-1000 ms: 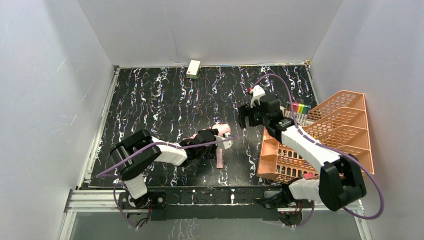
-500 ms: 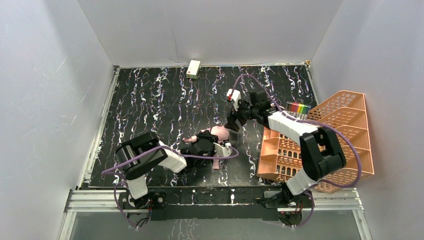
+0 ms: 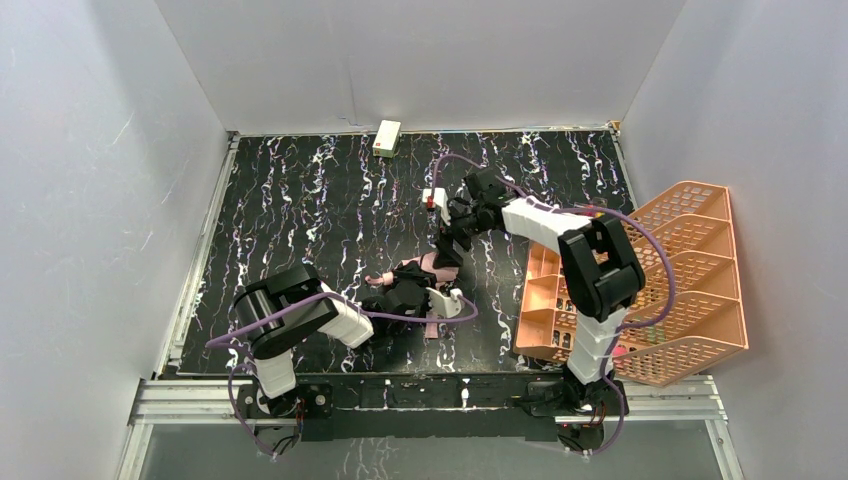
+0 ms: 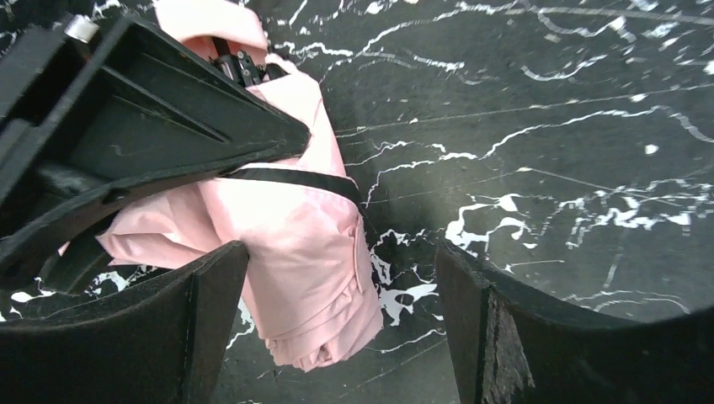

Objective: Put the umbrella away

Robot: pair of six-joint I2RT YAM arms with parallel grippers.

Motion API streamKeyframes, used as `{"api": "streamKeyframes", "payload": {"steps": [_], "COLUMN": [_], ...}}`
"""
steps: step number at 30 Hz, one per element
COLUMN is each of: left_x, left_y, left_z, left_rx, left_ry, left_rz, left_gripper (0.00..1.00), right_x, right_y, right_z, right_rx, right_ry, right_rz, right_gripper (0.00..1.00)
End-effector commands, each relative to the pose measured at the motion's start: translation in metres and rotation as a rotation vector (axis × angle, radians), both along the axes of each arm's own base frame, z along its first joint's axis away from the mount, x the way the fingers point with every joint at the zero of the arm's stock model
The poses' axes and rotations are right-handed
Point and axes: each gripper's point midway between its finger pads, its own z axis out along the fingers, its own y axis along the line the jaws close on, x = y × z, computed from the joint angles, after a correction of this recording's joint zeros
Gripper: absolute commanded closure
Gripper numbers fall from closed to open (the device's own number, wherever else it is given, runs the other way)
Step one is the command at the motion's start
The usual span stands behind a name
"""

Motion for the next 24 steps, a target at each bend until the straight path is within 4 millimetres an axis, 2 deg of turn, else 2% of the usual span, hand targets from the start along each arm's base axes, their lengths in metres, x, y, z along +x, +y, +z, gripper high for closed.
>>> {"api": "streamKeyframes", "payload": {"steps": [1,6,9,15,19,22,24], "left_x": [-0.025,-0.025,-0.026,-0.024,-0.019,-0.016,-0.014], "left_y": [0.037,0.037,0.036,0.035,0.032,0.029,0.025], "left_z": [-0.056,-0.056,-0.056,-0.051,-0.042,-0.033,-0.023], "left_rx": [0.225,0.226,0.223,0.209,0.176,0.129,0.077], "left_ry": [0.135,0.133,0.132,0.123,0.105,0.097,0.092], "left_rz": [-0.012,-0.016,-0.016,-0.006,0.019,0.043,0.062], "left_gripper": [1.00,1.00,1.00,1.00,1.00,0.92,0.79], "right_x": [-0.010,-0.009,-0.010,-0.021,-0.025,-0.024,-0.026], "right_y": [-0.001,0.000,0.001,-0.009,-0.017,-0.021,-0.023], "right_z": [-0.013,-0.033,-0.046,-0.073,-0.083,-0.087,-0.089], "right_rx": [-0.077,-0.138,-0.172,-0.280,-0.331,-0.357,-0.370], "right_ry": [0.063,0.091,0.114,0.158,0.184,0.176,0.174], "right_rz": [0.066,0.050,0.045,0.049,0.041,0.015,0.006], "right_gripper": [0.11,0.17,0.24,0.36,0.46,0.54,0.57]}}
